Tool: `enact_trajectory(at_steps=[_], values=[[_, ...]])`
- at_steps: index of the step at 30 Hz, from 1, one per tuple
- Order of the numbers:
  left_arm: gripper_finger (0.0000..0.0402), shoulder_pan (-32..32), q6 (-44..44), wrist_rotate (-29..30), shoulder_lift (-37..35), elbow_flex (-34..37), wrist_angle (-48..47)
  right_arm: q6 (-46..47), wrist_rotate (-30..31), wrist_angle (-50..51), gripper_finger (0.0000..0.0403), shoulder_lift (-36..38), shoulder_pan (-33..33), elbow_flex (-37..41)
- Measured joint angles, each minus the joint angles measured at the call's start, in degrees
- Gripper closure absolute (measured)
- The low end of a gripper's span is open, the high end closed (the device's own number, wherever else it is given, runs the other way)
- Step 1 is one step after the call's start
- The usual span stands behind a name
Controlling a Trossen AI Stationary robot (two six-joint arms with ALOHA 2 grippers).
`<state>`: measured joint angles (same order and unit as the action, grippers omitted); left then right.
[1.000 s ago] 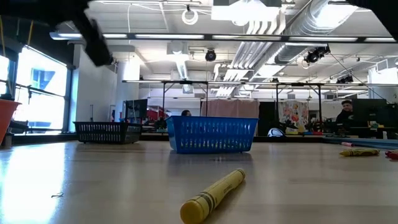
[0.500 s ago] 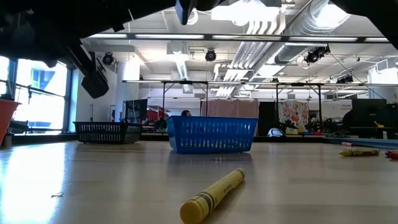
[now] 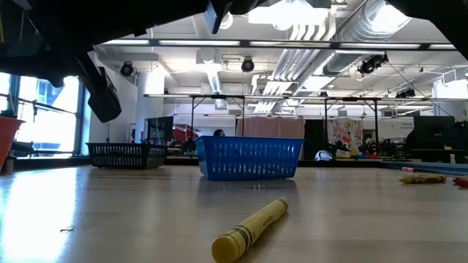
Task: Sort crayons
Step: Put the yellow crayon into the blue basket
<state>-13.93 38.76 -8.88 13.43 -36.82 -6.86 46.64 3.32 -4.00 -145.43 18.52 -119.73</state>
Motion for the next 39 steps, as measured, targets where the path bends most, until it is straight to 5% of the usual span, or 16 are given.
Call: enact_trajectory(at_steps=[11, 19, 27, 32, 36, 39], values=[[0.0312, 0.02, -3.44, 0.92, 0.00, 0.00, -2.87, 11.25, -12.45, 2.05, 0.0329, 0.04, 0.24, -6.59], [0.0312, 0.02, -6.22, 1.02, 0.00, 0.00, -2.83, 11.39, -13.07, 24.69, 0.0330, 0.15, 0.65, -15.23], [0.0312, 0.02, -9.48, 6.19, 0.00, 0.00, -2.74, 19.08, -12.60, 48.10, 0.0330, 7.95, 3.24, -13.68], [0.0312, 0.02, -11.11, 15.90, 0.00, 0.00, -2.51, 34.73, -6.49, 61.98, 0.0330, 11.13, 6.91, -13.63], [0.0312, 0.02, -11.40, 24.87, 0.00, 0.00, -2.11, 50.65, 1.14, 65.41, 0.0330, 11.51, 9.41, -13.57], [0.0312, 0.02, -10.68, 26.37, 0.00, 0.00, -2.11, 60.49, 6.40, 65.27, 0.0330, 11.52, 10.80, -12.47]])
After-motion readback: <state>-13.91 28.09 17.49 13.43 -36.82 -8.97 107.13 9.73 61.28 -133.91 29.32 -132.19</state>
